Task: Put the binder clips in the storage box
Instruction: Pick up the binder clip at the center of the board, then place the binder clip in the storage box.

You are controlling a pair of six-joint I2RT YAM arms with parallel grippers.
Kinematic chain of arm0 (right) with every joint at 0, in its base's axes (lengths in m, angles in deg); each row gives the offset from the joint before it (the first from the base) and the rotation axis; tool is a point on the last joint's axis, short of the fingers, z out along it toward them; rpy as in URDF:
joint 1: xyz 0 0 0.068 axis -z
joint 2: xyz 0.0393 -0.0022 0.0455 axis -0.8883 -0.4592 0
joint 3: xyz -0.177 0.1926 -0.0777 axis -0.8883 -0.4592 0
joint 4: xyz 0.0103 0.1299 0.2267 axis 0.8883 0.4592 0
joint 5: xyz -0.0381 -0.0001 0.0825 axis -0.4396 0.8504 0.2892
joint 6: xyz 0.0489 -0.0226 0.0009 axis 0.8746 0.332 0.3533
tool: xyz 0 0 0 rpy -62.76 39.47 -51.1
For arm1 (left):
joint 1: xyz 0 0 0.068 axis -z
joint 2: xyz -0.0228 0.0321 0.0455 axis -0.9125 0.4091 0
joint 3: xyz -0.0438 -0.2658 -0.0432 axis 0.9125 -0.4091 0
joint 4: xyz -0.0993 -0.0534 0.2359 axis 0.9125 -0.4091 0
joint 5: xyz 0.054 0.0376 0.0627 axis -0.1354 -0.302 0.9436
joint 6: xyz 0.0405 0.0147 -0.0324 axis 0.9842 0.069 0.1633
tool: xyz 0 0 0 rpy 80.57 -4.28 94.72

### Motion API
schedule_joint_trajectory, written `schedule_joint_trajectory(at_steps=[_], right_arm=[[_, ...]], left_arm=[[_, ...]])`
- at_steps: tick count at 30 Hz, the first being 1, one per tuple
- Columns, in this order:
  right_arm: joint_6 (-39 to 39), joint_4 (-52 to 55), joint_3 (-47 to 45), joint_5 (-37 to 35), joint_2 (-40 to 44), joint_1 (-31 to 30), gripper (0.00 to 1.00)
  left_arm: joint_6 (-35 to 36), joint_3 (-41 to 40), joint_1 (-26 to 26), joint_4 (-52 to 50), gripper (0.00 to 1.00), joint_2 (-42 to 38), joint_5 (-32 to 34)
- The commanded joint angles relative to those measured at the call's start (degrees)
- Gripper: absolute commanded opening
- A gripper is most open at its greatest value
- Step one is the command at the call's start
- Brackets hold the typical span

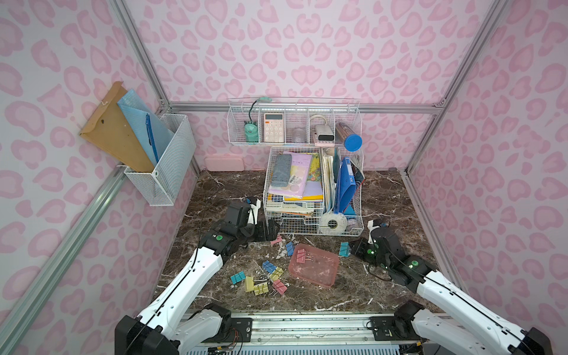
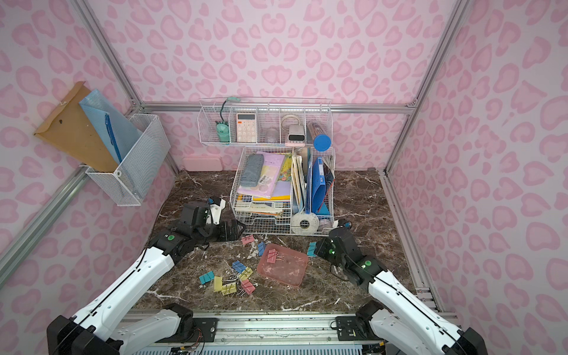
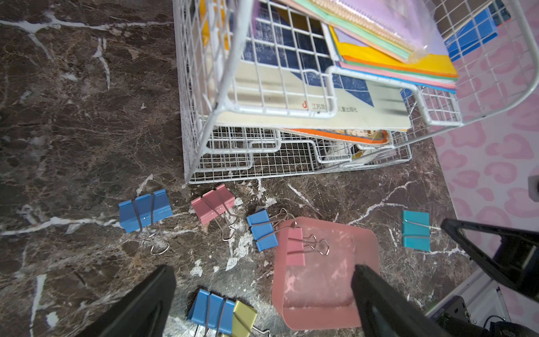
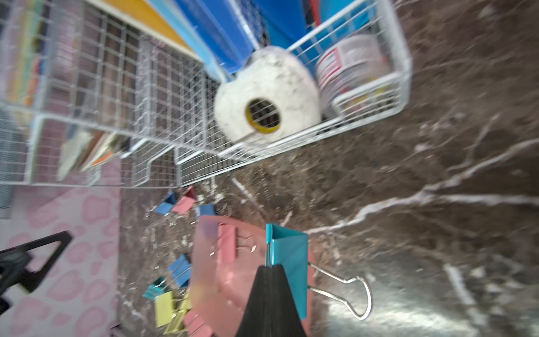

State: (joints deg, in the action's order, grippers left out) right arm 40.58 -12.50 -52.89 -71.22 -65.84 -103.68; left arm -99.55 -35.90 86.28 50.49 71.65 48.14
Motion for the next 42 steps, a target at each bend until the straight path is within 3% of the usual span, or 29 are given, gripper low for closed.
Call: schedule_joint_trajectory(at_steps=[1, 4, 8, 17, 28, 31, 36, 38, 42], right_arm=[[19.7, -4.1, -0.4, -10.5, -0.6, -9.9, 0.0], [22.1, -6.3, 1.2, -13.1, -5.4, -16.4, 0.0], [22.5, -9.9, 1.5, -11.2, -12.6, -19.1, 0.0], [19.5, -24.6, -3.0, -9.5, -21.9, -15.0, 0.0], [15.0, -29.8, -2.1, -8.2, -30.8, -14.2, 0.01], [15.0, -27.1, -1.6, -11.2, -29.1, -15.0, 0.28], [10.2, -22.0, -0.2, -12.6, -24.0, -14.3, 0.51], [7.8, -18.9, 1.2, -13.2, -21.5, -13.9, 0.57], [-5.3, -15.0, 7.3, -17.3, -19.6, -15.6, 0.51]], left_arm=[[-0.4, -0.2, 0.0, 0.6, 0.99, -0.1, 0.4], [-0.4, -0.1, 0.0, 0.6, 0.99, -0.1, 0.5], [-0.2, -0.1, 0.0, 0.6, 0.99, -0.3, 0.6], [0.2, -1.4, 0.0, 0.6, 0.99, -1.4, 1.2], [-1.5, -5.2, 0.6, 2.3, 0.99, -4.1, 4.1], [-2.3, -5.8, 0.8, 2.3, 0.99, -4.6, 5.2], [-4.1, -6.6, 0.9, 3.4, 0.99, -4.9, 7.5], [-4.5, -6.3, 0.9, 2.8, 0.99, -4.5, 8.3], [-5.0, -5.9, 0.9, 1.7, 0.99, -4.5, 9.3]])
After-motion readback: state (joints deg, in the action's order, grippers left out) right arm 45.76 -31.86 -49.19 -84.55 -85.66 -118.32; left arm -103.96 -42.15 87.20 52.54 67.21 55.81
